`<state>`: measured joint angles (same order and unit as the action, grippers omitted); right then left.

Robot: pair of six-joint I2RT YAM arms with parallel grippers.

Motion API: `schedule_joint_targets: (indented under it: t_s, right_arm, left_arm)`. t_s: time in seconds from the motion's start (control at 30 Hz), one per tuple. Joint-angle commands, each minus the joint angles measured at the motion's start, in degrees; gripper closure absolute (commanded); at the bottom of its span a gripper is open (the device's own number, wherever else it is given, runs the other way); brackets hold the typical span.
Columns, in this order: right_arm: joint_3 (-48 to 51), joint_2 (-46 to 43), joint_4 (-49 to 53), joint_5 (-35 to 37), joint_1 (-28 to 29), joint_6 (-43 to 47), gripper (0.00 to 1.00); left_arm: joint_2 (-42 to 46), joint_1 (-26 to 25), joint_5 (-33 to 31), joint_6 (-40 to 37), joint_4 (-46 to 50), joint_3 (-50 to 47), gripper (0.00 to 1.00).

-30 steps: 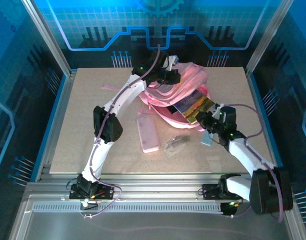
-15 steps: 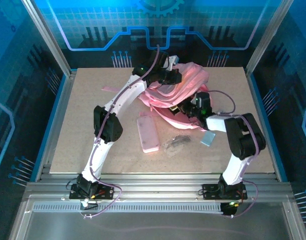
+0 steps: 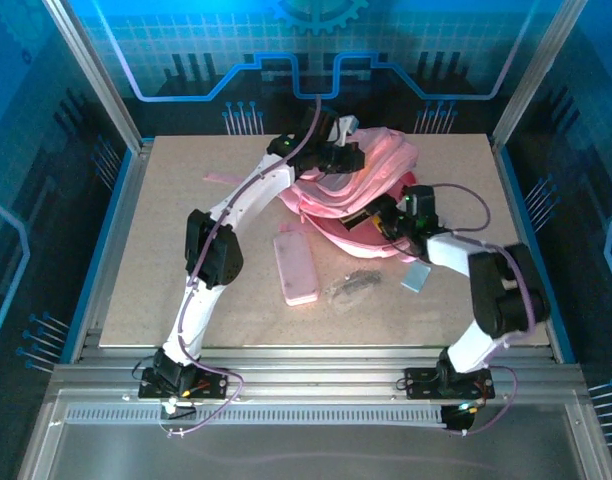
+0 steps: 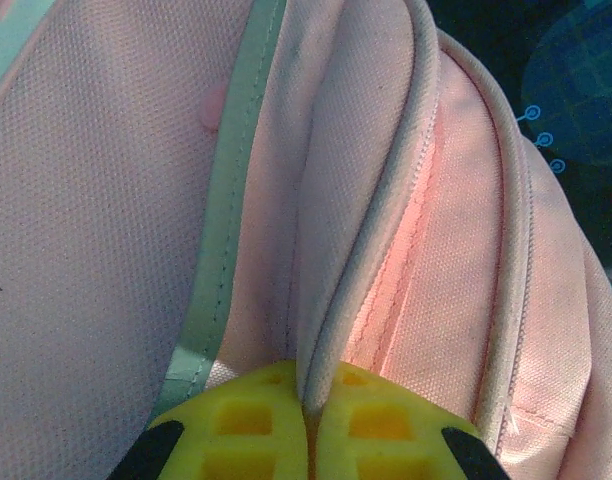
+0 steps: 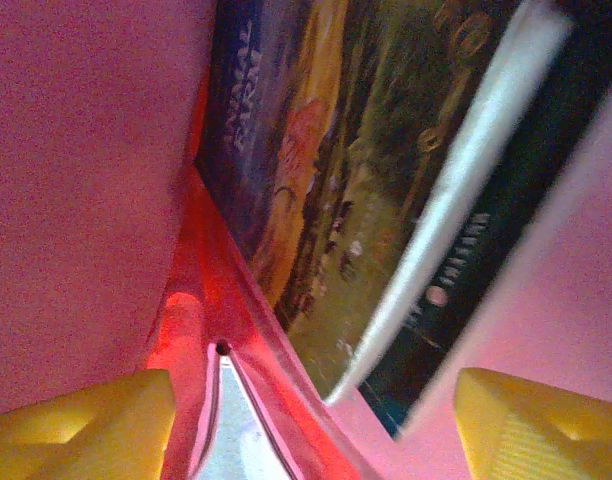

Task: Pack the student bag
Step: Close the student bag at the top-center of the table, then zip the student bag at the top-center of the table.

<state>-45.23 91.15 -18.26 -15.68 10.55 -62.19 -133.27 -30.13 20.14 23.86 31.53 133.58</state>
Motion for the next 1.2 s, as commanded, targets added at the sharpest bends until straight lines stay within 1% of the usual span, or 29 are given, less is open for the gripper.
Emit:
schedule_joint_targets:
  t_s: [0.0, 0.1, 0.23, 0.27, 0.3, 0.33, 0.37, 0.4, 0.47, 0.5, 0.57, 0.67, 0.77, 0.87, 0.97, 1.07, 1.17]
  right_arm:
    - [1.5, -9.4, 17.2, 4.5, -3.4, 12.6, 0.22]
    - [1.2, -16.9, 28.1, 6.5, -7.5, 20.6, 0.21]
    - [-0.1, -25.9, 39.1, 9.1, -11.0, 26.7, 0.2]
    - [-0.6, -27.7, 41.1, 10.0, -11.2, 27.6, 0.2]
    - [-1.1, -29.2, 43.0, 10.8, -11.3, 28.3, 0.2]
    - [-1.7, -30.8, 44.6, 11.3, -11.2, 28.9, 0.2]
    - [-2.3, -32.2, 46.0, 11.2, -11.1, 29.2, 0.2]
    - [-2.7, -33.1, 46.9, 11.0, -11.1, 29.2, 0.2]
    - [-3.3, -34.3, 48.1, 10.3, -10.8, 28.7, 0.2]
    - [-3.4, -34.7, 48.2, 9.8, -10.4, 28.3, 0.2]
    - [-3.1, -35.1, 47.7, 9.9, -9.0, 27.4, 0.2]
    - [-2.3, -34.4, 46.1, 11.6, -5.6, 26.5, 0.2]
    - [-0.8, -32.6, 43.1, 11.2, -2.2, 24.5, 0.2]
    - [0.1, -31.1, 40.4, 11.3, 1.3, 22.2, 0.2]
    - [0.9, -29.9, 38.1, 11.8, 5.0, 19.7, 0.2]
    - [1.3, -29.0, 39.0, 14.0, 8.2, 17.9, 0.2]
    - [3.3, -28.4, 38.2, 15.0, 9.3, 16.4, 0.2]
  left_arm:
    - [3.9, 0.3, -3.0, 1.9, -6.9, -1.9, 1.0]
    - [3.6, 0.3, -2.6, 3.9, -8.9, -4.3, 1.0]
    - [3.1, 0.2, -2.3, 5.9, -10.0, -6.3, 1.0]
    - [3.1, 0.2, -2.2, 6.3, -10.1, -6.9, 0.92]
    - [3.1, 0.2, -2.2, 6.4, -10.2, -7.3, 0.8]
    - [3.0, 0.3, -2.3, 6.5, -9.8, -7.7, 0.61]
    - [3.3, 0.5, -2.4, 6.7, -9.0, -7.9, 0.48]
    - [3.7, 0.7, -2.3, 6.9, -8.6, -8.6, 0.42]
    - [5.7, 1.5, -2.2, 7.7, -9.6, -12.1, 0.36]
    - [7.5, 2.0, -2.4, 8.2, -11.1, -15.3, 0.32]
    - [11.1, 3.2, -3.0, 9.2, -14.4, -22.2, 0.28]
    - [16.9, 5.6, -4.4, 10.6, -19.4, -33.1, 0.26]
    - [21.8, 9.0, -5.9, 12.7, -23.7, -44.3, 0.26]
    - [24.5, 11.9, -6.1, 15.5, -28.3, -53.2, 0.26]
    - [25.0, 13.7, -6.7, 17.1, -31.2, -58.4, 0.26]
    - [23.7, 14.7, -7.2, 18.7, -33.6, -60.5, 0.26]
    - [20.9, 15.5, -7.4, 20.7, -36.5, -60.5, 0.26]
